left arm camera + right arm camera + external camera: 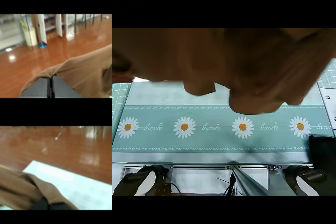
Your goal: Fold the shirts.
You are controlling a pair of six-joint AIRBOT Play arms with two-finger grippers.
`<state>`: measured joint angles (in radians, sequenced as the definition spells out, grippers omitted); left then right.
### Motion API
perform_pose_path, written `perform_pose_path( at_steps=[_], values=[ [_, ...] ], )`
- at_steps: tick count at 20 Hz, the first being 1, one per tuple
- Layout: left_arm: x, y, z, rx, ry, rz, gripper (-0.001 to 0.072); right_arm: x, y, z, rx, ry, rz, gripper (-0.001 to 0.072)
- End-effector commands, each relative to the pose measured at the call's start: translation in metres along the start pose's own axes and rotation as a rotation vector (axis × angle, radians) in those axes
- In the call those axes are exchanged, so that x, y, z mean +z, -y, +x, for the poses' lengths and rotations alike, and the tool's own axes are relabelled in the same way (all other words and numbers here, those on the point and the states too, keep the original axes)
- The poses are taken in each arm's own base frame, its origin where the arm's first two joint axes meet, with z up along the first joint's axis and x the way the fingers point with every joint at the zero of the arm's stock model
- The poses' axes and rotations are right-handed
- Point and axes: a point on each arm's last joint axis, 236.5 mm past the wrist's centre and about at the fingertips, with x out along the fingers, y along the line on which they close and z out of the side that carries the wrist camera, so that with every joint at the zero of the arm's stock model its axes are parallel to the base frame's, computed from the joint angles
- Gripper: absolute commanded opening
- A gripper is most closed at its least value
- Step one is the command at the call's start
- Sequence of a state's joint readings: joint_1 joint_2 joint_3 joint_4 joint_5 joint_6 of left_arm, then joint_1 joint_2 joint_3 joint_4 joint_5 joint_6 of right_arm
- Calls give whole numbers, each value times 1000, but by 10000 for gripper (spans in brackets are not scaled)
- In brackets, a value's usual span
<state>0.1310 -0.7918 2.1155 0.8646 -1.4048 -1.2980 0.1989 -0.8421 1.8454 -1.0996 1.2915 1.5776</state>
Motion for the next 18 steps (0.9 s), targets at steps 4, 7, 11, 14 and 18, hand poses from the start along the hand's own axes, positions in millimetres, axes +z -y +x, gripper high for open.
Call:
perform_pose_path(
  at_steps=[4,7,11,14,18],
  values=[
    [-45,9,-66,173,-199,-48,20,0,-27,-66,-18,18,59,25],
    [-81,8,-65,157,-349,-111,20,-39,-17,-57,-45,-168,89,26],
    [-128,-9,-36,124,-503,-223,20,-90,15,-15,-81,-464,122,26],
    [-187,-30,-3,70,-687,-299,20,-113,63,40,-140,-615,95,25],
    [-268,-72,57,42,-841,-407,20,-169,131,140,-148,-812,66,24]
  ],
)
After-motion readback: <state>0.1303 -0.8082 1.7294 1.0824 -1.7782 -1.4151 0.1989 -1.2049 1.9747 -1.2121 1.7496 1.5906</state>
